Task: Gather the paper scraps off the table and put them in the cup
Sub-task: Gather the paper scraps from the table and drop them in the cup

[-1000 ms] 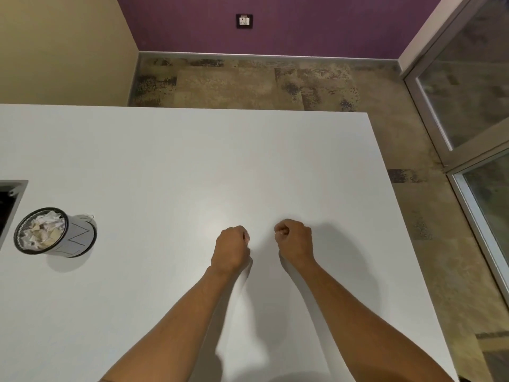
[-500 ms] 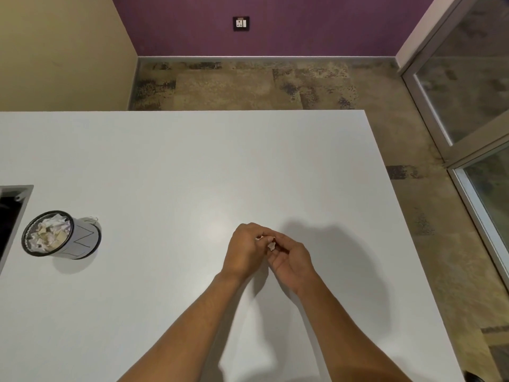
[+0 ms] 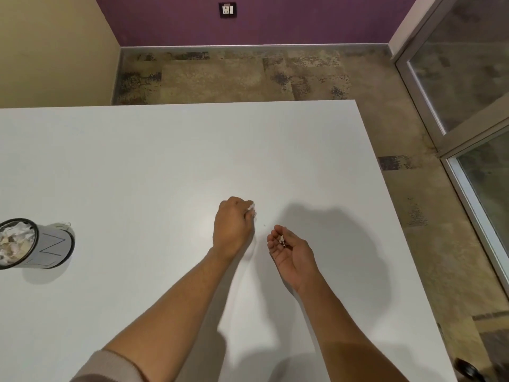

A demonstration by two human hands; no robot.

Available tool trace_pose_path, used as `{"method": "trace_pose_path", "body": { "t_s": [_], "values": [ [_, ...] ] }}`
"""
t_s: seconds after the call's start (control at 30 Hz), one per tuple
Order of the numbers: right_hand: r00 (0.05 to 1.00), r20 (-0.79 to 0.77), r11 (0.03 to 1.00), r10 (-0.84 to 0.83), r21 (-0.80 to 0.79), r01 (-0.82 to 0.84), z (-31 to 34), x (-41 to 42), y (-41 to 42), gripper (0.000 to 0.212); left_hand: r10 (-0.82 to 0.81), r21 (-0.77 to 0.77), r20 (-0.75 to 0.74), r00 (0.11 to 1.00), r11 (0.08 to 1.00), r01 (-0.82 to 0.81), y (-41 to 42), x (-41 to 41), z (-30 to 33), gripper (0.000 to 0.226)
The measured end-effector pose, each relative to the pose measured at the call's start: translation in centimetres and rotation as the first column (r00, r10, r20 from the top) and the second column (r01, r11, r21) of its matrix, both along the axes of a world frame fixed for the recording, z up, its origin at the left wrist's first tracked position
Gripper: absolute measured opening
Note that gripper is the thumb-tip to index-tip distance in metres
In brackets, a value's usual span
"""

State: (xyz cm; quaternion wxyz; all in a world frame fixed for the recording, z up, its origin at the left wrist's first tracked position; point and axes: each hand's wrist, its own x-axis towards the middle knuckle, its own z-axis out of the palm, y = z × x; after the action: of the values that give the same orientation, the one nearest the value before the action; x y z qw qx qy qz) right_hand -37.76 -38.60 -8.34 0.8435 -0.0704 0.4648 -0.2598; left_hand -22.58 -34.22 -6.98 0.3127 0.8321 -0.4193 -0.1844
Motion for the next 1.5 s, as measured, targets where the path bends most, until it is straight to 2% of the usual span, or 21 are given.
{"method": "trace_pose_path", "body": {
  "t_s": [0.17, 0.3, 0.53, 0.73, 0.97, 1.13, 1.2, 1.3, 1.37, 1.43, 1.5],
  "values": [
    [1.000, 0.007, 1.000, -0.009, -0.014, 0.009, -0.2, -0.9, -0.4, 0.021, -0.181, 0.198, 0.200, 0.963, 0.970, 0.141, -2.5, 0.2, -1.0, 0.021],
    [0.999, 0.022, 1.000, -0.026, -0.011, 0.026, -0.2, -0.9, -0.6, 0.020, -0.213, 0.211, 0.254, 0.943, 0.964, 0.161, -2.6, 0.2, -2.0, 0.024],
    [0.999, 0.025, 0.999, -0.041, 0.000, 0.041, -0.5, -1.1, -0.6, 0.021, -0.135, 0.014, 0.087, 0.987, 0.991, 0.135, -0.7, -0.7, -2.9, 0.014],
    [0.998, 0.012, 0.998, -0.063, -0.005, 0.063, -0.8, -1.7, -0.3, 0.016, -0.153, -0.057, -0.082, 0.985, 0.987, 0.149, 0.9, -2.6, -3.2, 0.011],
    [0.997, -0.001, 0.997, -0.080, -0.006, 0.080, -1.1, -2.3, -0.4, 0.022, -0.162, 0.034, 0.058, 0.985, 0.986, 0.160, 0.7, -3.6, -2.9, 0.013],
    [0.997, -0.016, 0.998, -0.069, -0.003, 0.069, -1.1, -2.4, 0.0, 0.023, -0.283, 0.147, 0.185, 0.941, 0.955, 0.258, 1.0, -3.7, -2.6, 0.014],
    [0.998, -0.016, 0.998, -0.064, -0.002, 0.063, -1.0, -2.5, 0.4, 0.024, -0.244, 0.157, 0.133, 0.961, 0.962, 0.223, 1.2, -3.9, -2.6, 0.014],
    [0.998, -0.033, 0.999, -0.048, 0.005, 0.048, -0.9, -2.6, 1.1, 0.025, -0.096, 0.113, -0.128, 0.987, 0.987, 0.111, 1.7, -4.1, -1.7, 0.017],
    [0.998, -0.046, 0.999, -0.034, 0.021, 0.035, -0.8, -2.5, 1.6, 0.021, 0.002, 0.072, -0.292, 0.957, 0.997, 0.020, 2.5, -4.3, -0.5, 0.018],
    [0.998, -0.056, 0.999, -0.030, 0.039, 0.032, -0.7, -2.3, 2.3, 0.013, 0.046, 0.023, -0.381, 0.924, 0.999, -0.041, 3.7, -4.7, 0.9, 0.017],
    [0.999, -0.049, 0.999, -0.011, 0.039, 0.013, -0.2, -1.8, 3.1, 0.013, 0.030, -0.052, -0.406, 0.914, 0.997, -0.056, 5.0, -5.3, 2.3, 0.019]
  ]
}}
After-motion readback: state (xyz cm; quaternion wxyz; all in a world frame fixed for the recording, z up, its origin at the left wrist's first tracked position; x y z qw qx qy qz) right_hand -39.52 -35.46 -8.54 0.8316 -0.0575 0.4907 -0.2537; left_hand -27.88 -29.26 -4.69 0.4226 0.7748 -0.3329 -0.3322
